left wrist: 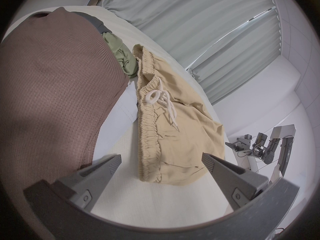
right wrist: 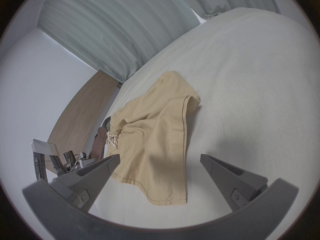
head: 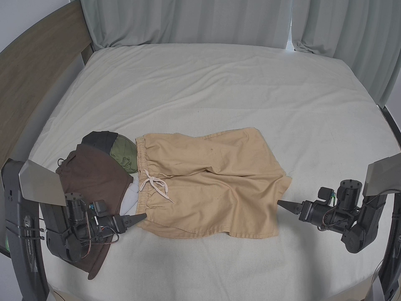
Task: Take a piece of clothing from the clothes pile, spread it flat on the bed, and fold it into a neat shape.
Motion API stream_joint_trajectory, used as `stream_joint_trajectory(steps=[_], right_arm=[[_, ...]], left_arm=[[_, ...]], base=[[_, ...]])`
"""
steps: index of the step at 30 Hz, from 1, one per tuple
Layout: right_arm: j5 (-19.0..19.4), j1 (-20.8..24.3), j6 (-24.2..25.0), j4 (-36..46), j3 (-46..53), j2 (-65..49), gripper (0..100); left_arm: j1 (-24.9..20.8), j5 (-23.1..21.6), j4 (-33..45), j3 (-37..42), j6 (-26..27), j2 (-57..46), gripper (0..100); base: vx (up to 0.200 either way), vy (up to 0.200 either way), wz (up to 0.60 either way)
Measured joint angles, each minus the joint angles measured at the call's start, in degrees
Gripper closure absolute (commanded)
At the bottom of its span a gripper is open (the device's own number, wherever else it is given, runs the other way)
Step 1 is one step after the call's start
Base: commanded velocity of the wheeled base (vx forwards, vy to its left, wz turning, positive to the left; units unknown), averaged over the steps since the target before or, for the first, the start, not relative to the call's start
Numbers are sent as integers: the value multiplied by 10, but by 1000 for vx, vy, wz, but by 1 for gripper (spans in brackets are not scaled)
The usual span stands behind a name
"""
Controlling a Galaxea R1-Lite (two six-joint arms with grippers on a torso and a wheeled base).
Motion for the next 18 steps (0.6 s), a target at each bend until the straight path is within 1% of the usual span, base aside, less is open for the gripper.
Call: stream_joint_trajectory(steps=[10,18], right_arm=[[0,-1,0,-1,-4,5,0],[0,-2,0,-1,-6,6,0]], left_arm=[[-15,7,0,-13,-28,23,0],[-18,14,-1,-25,-32,36,0]], base=[[0,0,0],[0,0,0]])
